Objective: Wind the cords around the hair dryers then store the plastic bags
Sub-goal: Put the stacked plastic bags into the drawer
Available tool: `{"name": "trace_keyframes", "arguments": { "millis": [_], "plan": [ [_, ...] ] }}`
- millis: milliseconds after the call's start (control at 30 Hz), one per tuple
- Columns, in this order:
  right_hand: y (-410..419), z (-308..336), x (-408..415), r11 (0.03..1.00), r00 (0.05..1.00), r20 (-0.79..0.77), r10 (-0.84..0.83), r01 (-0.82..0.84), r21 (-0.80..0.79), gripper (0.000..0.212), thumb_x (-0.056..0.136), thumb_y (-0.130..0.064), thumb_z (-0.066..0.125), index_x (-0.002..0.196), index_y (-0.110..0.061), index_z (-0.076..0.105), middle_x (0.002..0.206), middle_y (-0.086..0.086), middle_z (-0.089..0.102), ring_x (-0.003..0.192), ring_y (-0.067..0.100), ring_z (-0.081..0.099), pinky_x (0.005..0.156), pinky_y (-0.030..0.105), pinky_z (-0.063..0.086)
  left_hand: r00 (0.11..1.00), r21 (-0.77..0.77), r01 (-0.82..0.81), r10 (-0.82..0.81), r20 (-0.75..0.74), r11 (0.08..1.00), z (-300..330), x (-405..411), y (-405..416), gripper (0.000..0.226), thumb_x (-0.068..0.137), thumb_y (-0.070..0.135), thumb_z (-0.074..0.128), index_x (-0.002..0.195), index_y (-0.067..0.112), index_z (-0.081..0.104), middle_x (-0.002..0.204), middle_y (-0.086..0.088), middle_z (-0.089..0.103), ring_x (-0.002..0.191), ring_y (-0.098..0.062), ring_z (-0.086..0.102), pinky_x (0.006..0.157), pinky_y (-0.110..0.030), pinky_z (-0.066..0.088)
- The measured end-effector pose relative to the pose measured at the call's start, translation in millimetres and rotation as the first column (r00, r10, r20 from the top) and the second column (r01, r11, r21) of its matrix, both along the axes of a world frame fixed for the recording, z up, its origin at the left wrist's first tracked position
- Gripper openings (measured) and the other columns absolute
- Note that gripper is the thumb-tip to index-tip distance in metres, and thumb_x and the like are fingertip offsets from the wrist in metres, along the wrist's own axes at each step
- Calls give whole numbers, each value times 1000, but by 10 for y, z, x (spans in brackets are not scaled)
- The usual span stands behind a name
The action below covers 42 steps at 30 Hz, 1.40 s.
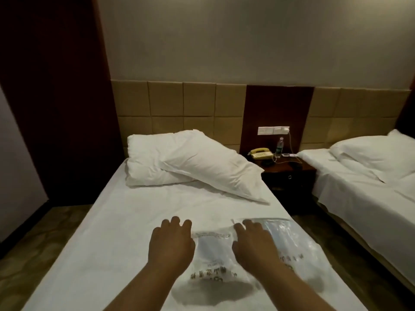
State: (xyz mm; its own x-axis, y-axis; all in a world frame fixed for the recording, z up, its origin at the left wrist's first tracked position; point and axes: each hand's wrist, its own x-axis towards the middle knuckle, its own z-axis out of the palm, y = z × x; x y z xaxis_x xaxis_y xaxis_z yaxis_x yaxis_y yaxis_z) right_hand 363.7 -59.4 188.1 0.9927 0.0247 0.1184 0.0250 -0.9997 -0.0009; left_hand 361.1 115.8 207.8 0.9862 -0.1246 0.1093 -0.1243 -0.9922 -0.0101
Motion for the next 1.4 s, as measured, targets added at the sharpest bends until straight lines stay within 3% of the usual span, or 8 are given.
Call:
{"name": "trace_keyframes", "arguments": {
  "millis": [167, 333, 500, 667, 867, 1067, 1233, 1400],
  "plan": [
    [-252, -1311, 762, 994, 1000, -17, 9, -7, 112, 52, 26, -38, 89, 71, -20, 72, 78, 4, 70, 59, 21, 64, 45, 34, 51, 989, 19, -60, 62, -133, 998, -1013, 657, -429, 50, 98, 34, 32, 146, 29, 23, 143, -2, 35, 125, -23, 40, 96, -31, 34],
    [-245, -2025, 1362, 990, 996, -21, 89, -86, 112, 43, 63, -48, 72, 98, -22, 72, 112, 6, 67, 87, 29, 68, 68, 43, 56, 978, 0, -121, 119, -171, 993, -1804, 1320, -597, 52, 99, 43, 29, 149, 35, 15, 150, -2, 29, 129, -22, 39, 100, -31, 36],
    [-209, -2763, 1935, 985, 977, -203, 62, -26, 172, 45, 76, -43, 40, 101, -24, 72, 106, 15, 69, 83, 34, 69, 61, 44, 56, 901, -48, -303, 270, -340, 952, -2632, 1789, -538, 59, 94, 61, 22, 148, 45, 2, 157, -4, 12, 136, -30, 29, 108, -43, 30],
    [-159, -3229, 2264, 962, 980, -193, 44, 11, 274, 55, 93, -54, 14, 144, -37, 26, 155, 14, 18, 140, 39, 18, 112, 53, 19, 777, -117, -480, 360, -516, 869, -3291, 2060, -432, 66, 87, 73, 21, 145, 51, -2, 157, -5, -8, 140, -41, 12, 110, -57, 20],
    [-304, -3396, 2519, 902, 936, -335, -108, 234, 363, 91, 75, -83, 30, 148, -40, -3, 157, 5, -17, 144, 33, -13, 111, 61, 1, 768, -257, -568, 391, -507, 782, -3672, 2192, -319, 82, 76, 80, 38, 142, 55, -4, 154, -8, -23, 136, -46, 17, 108, -58, 24],
    [-289, -3536, 2425, 711, 868, -479, -133, 420, 564, 104, 67, -84, 46, 147, -39, -4, 156, 10, 15, 139, 41, 19, 111, 56, 23, 835, -601, -512, 191, -516, 614, -3731, 2127, -167, 82, 83, 38, 67, 145, 47, 14, 145, -17, 36, 123, -34, 46, 98, -33, 40],
    [-213, -3414, 1969, 419, 833, -550, -65, 523, 742, 102, 69, -68, 62, 147, -38, 4, 147, 13, 33, 127, 36, 42, 104, 46, 39, 835, -792, -522, -2, -551, 316, -3579, 1671, -50, 74, 86, -2, 57, 137, 46, 33, 149, -2, 34, 115, -18, 47, 87, -23, 45],
    [-226, -3299, 1150, 759, 785, -539, -305, 543, 361, 88, 70, -86, 33, 143, -44, 8, 147, 5, 30, 131, 30, 32, 105, 48, 29, 828, -808, -535, -37, -559, 246, -3530, 992, 10, 81, 61, -3, 61, 128, 37, 39, 138, -2, 36, 94, -12, 56, 58, -8, 45]
  ]
}}
